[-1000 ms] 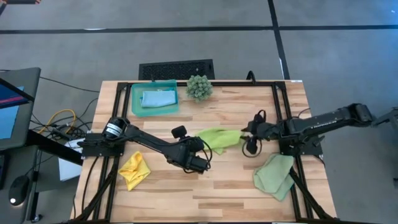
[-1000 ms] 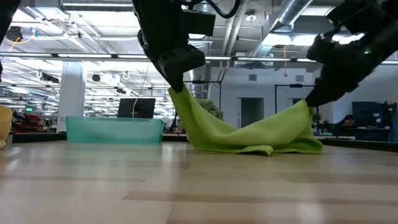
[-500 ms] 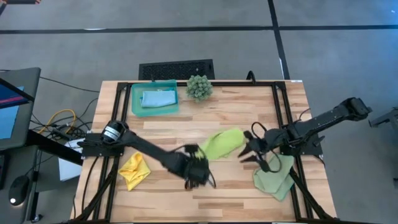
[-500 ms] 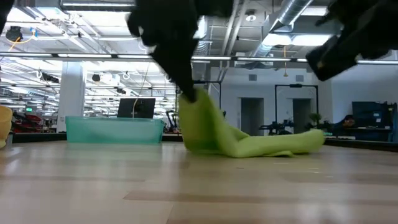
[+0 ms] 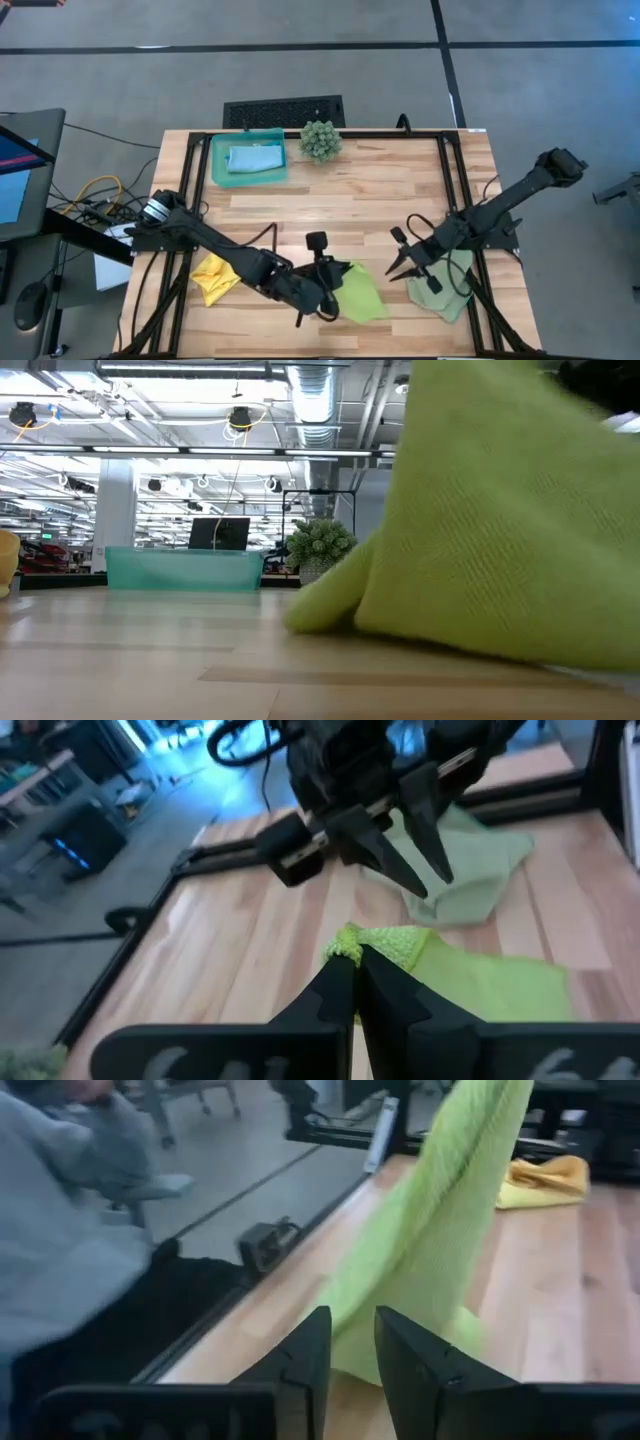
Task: Fold microfiber towels
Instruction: Fold the light green microfiber cloth
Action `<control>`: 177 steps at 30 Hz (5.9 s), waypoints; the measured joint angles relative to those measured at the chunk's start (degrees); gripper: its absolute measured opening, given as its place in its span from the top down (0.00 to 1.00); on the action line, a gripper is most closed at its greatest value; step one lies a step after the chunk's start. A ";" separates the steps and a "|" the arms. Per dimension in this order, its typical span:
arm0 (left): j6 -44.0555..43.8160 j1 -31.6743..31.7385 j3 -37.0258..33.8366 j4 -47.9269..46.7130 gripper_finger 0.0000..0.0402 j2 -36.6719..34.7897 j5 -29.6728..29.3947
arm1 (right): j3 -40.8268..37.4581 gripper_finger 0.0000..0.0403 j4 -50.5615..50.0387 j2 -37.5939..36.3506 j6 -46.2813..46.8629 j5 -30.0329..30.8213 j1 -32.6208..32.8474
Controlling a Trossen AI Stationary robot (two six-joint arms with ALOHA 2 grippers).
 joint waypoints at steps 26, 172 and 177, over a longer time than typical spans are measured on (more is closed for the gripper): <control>-8.79 0.85 -0.28 -9.86 1.00 0.07 -15.22 | 16.37 0.92 -0.81 29.88 2.57 12.05 -1.19; 8.33 23.25 0.92 11.39 0.60 19.88 42.72 | 12.59 0.70 -48.60 11.85 24.66 22.31 8.12; 11.97 26.60 7.99 9.99 0.56 26.03 52.36 | 11.87 0.71 -46.51 10.24 24.68 23.61 10.67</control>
